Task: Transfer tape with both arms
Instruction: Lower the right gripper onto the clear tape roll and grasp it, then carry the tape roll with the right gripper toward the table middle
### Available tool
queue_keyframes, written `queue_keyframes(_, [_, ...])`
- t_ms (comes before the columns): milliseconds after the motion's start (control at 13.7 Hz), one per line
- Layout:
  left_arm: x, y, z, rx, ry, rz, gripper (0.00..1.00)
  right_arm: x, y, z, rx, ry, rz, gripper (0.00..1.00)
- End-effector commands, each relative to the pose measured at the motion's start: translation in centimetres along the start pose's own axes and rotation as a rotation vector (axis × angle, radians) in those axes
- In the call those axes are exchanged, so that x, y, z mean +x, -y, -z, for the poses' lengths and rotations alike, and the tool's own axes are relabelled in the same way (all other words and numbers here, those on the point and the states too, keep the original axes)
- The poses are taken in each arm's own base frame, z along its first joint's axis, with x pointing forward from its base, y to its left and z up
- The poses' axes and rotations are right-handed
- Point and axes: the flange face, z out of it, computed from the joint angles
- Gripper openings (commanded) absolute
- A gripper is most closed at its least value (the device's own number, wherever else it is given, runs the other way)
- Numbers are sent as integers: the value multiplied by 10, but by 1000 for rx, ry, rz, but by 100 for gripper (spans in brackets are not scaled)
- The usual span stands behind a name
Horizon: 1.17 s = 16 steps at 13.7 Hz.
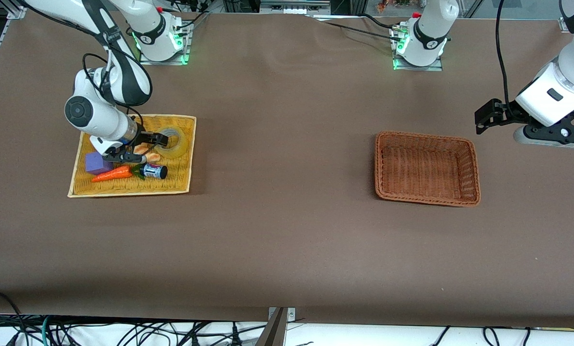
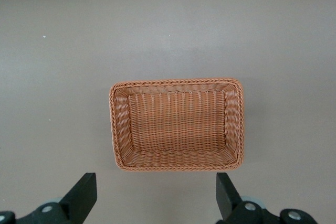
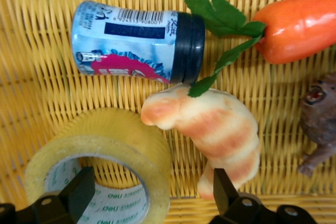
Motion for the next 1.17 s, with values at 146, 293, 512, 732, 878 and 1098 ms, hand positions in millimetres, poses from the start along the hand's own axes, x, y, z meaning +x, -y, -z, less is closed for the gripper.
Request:
queue_keyframes(146, [2, 1, 6, -29, -9, -10, 100, -5, 6, -12, 4, 5, 4, 84])
queue_keyframes(293, [2, 2, 6, -28, -9, -10, 100, -6, 5, -10, 3, 8, -22, 50])
queue_keyframes(512, [2, 2, 6, -28, -9, -10, 100, -12, 24, -7, 0, 26, -26, 0])
queue_keyframes(732, [2, 1, 6, -28, -9, -12, 100, -13, 28, -4, -1, 21, -32, 0])
queue_keyframes(878, [2, 1, 6, -28, -9, -12, 100, -13, 28, 15, -6, 10, -29, 0])
queue_keyframes(1098, [2, 2, 6, -28, -9, -10, 100, -18, 36, 57, -19, -10, -13, 0])
